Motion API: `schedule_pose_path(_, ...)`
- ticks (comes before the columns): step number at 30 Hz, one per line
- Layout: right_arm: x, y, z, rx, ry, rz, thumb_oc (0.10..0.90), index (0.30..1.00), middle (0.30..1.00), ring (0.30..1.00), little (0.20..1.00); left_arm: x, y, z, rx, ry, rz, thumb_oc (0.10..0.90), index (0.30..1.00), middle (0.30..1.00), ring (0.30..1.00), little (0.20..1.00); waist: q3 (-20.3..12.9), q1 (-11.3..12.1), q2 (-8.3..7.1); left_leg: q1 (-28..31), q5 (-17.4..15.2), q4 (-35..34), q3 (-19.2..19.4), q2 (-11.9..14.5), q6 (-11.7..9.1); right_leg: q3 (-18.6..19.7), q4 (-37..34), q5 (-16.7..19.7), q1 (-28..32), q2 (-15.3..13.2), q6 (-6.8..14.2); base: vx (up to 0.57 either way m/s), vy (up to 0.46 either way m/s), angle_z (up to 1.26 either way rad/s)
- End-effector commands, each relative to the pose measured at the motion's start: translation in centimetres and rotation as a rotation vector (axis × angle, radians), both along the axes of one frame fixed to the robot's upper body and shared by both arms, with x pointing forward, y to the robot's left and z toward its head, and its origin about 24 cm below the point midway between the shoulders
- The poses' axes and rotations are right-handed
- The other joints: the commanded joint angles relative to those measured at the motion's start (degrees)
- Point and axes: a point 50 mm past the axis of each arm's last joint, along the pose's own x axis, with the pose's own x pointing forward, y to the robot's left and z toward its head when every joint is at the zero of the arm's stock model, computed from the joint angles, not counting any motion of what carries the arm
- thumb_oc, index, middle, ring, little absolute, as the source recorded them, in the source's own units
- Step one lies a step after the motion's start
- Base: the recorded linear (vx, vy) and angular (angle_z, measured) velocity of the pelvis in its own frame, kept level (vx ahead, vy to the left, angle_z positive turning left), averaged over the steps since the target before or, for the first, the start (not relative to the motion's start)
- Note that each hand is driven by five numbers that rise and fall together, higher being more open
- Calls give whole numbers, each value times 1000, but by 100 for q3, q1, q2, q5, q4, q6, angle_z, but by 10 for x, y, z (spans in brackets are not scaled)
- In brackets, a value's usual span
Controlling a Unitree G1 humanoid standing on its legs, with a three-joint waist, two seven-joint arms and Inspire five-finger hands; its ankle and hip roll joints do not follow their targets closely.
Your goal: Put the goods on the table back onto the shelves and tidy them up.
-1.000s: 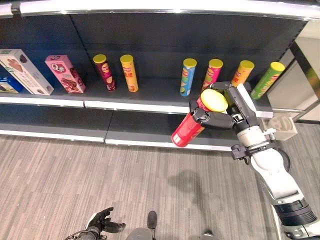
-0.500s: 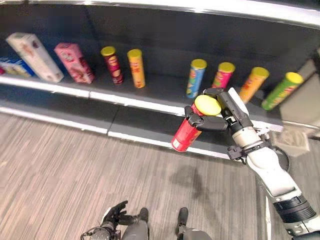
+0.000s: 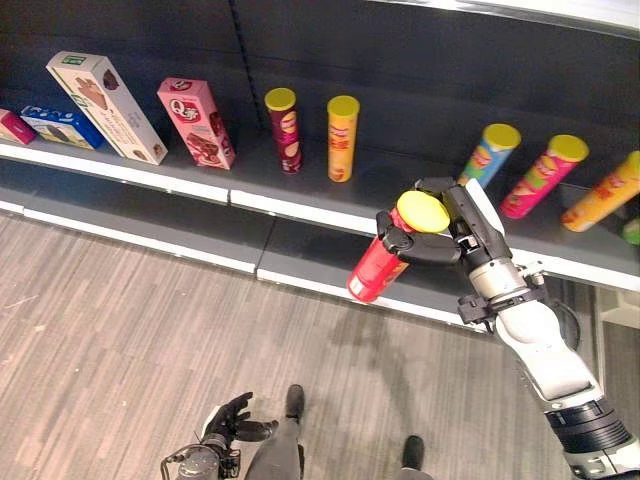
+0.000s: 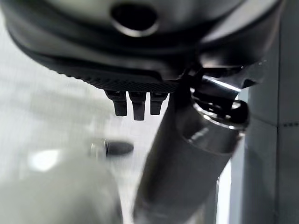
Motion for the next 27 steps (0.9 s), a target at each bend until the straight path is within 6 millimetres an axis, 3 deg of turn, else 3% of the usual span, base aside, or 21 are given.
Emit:
schedule_pose_path(1, -4, 9, 68, -40, -330, 38, 400, 300, 300, 300, 300, -32, 22, -4, 94, 77, 1, 800, 900, 900, 900, 900, -698, 65, 65, 96, -648, 11, 50, 344, -283, 136, 620, -817, -226, 226, 379, 37, 246, -39)
schedule_pose_path(4, -1, 15, 65, -50, -318, 47, 400, 300, 300, 300, 300, -34, 30, -3, 123, 84, 12, 800, 900, 900, 900, 900, -524, 39, 101, 326, -810, 11, 234, 238, -138, 114, 1385, -618, -668, 186, 321, 36, 229, -37)
schedule_pose_path(6, 2, 17, 69, -60, -334, 49, 400, 300, 300, 300, 300, -26, 28, 0, 111, 53, 5, 800, 900, 900, 900, 900, -381, -83, 115, 421, -903, 11, 146, 177, -138, 235, 689, -512, -1094, 633, 296, 73, 18, -36)
schedule_pose_path(11, 4, 13, 68, -96, -349, -12, 400, 300, 300, 300, 300, -21, 25, 2, 113, 33, -8, 800, 900, 900, 900, 900, -399, -104, -38, 456, -932, 11, -12, 143, -166, 539, 4, -395, -845, 753, 345, 100, -90, 11)
schedule_pose_path(16, 8, 10, 65, -140, -374, -93, 400, 300, 300, 300, 300, -19, 12, 1, 81, 11, -6, 800, 900, 900, 900, 900, -461, -77, -16, 375, -886, 11, -206, 270, -237, 275, -234, -368, -649, 809, 304, 104, -136, 24)
schedule_pose_path(23, 28, 7, 81, -151, -452, -232, 400, 300, 300, 300, 300, -14, 4, 4, 69, -26, -24, 800, 900, 900, 900, 900, -254, 162, 169, -19, -704, 11, -529, 352, -377, -26, -187, -492, -745, 821, 258, 5, -84, 24)
schedule_pose_path(26, 38, -6, 99, -162, -508, -345, 400, 300, 300, 300, 300, -15, 4, 3, 73, -25, -25, 800, 900, 900, 900, 900, -156, 299, 282, -229, -615, 11, -680, 333, -423, -164, -90, -546, -855, 794, 250, -32, -63, 39)
schedule_pose_path(27, 45, -24, 114, -172, -543, -458, 400, 300, 300, 300, 300, -17, 4, 3, 78, -20, -34, 800, 900, 900, 900, 900, -55, 425, 400, -387, -547, 11, -804, 312, -447, -297, -22, -584, -930, 752, 256, -35, -76, 52)
